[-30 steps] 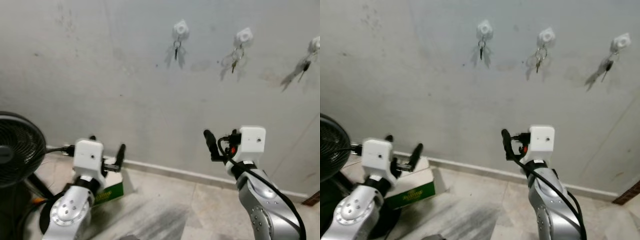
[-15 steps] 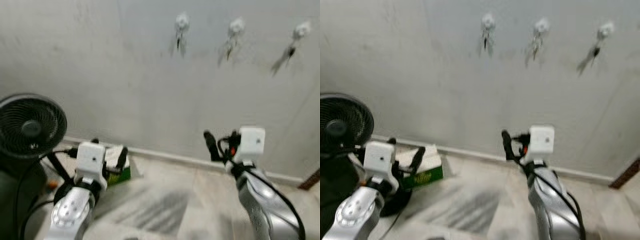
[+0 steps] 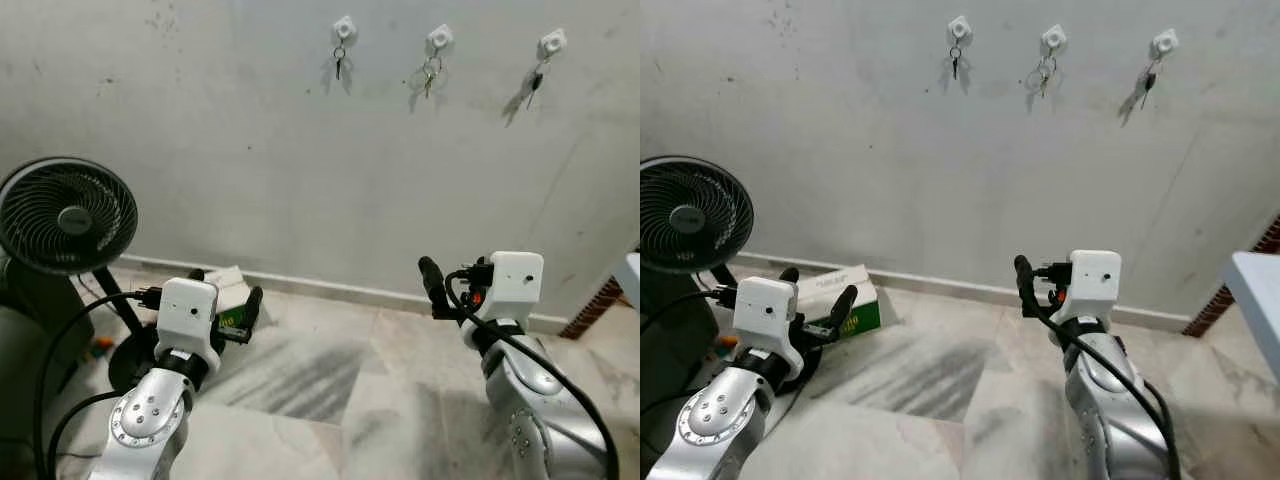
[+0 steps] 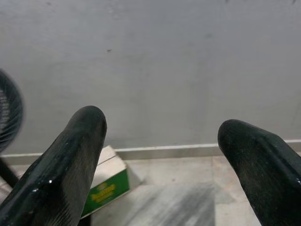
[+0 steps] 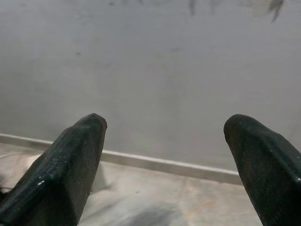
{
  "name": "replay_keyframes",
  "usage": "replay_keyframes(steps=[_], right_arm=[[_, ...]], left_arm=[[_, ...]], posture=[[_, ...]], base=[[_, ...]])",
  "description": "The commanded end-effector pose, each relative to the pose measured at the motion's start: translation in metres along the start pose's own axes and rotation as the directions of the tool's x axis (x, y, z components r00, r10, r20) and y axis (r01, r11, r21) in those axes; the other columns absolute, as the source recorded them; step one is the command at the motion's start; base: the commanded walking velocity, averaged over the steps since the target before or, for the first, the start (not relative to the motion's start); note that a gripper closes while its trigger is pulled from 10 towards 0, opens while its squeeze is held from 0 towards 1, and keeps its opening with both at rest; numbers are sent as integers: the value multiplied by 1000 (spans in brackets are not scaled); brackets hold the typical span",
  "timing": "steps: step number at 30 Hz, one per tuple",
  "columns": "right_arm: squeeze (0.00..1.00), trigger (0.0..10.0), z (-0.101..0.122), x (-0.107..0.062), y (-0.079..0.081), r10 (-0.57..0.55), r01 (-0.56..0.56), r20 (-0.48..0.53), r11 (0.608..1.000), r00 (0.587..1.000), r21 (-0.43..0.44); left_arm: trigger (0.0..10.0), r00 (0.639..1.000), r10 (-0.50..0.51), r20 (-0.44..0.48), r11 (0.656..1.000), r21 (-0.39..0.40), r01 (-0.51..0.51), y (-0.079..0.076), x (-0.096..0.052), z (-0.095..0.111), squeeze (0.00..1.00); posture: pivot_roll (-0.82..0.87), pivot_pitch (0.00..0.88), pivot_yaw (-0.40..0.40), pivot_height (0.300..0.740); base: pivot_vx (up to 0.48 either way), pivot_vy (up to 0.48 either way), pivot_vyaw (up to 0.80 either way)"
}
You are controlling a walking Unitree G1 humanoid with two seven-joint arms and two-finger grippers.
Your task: Hang keys on a hook
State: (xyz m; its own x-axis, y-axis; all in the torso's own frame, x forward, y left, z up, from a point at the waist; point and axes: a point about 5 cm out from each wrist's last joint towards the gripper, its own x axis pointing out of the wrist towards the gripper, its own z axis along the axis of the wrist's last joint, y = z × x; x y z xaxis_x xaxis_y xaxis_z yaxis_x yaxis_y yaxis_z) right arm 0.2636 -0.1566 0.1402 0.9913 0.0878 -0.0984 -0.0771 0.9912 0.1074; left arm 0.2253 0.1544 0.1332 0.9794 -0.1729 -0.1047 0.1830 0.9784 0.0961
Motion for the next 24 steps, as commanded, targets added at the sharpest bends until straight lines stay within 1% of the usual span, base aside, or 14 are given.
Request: replay_keyframes(steps=[1, 24], right_arm=[[0, 10000, 4, 2, 1, 6, -6, 14, 1000, 1000, -4], [0, 10000, 3, 2, 2, 8, -8, 12, 1000, 1000, -2]], left_arm=[[10000, 1000, 10, 3, 1000, 1, -10, 2, 1, 2, 0], [10000, 1000, 7, 3, 1000, -2, -7, 0, 1, 1, 0]], posture=[[133, 19, -12, 740], [124, 14, -14, 740]], base=[[-352, 0, 0], [-352, 0, 0]])
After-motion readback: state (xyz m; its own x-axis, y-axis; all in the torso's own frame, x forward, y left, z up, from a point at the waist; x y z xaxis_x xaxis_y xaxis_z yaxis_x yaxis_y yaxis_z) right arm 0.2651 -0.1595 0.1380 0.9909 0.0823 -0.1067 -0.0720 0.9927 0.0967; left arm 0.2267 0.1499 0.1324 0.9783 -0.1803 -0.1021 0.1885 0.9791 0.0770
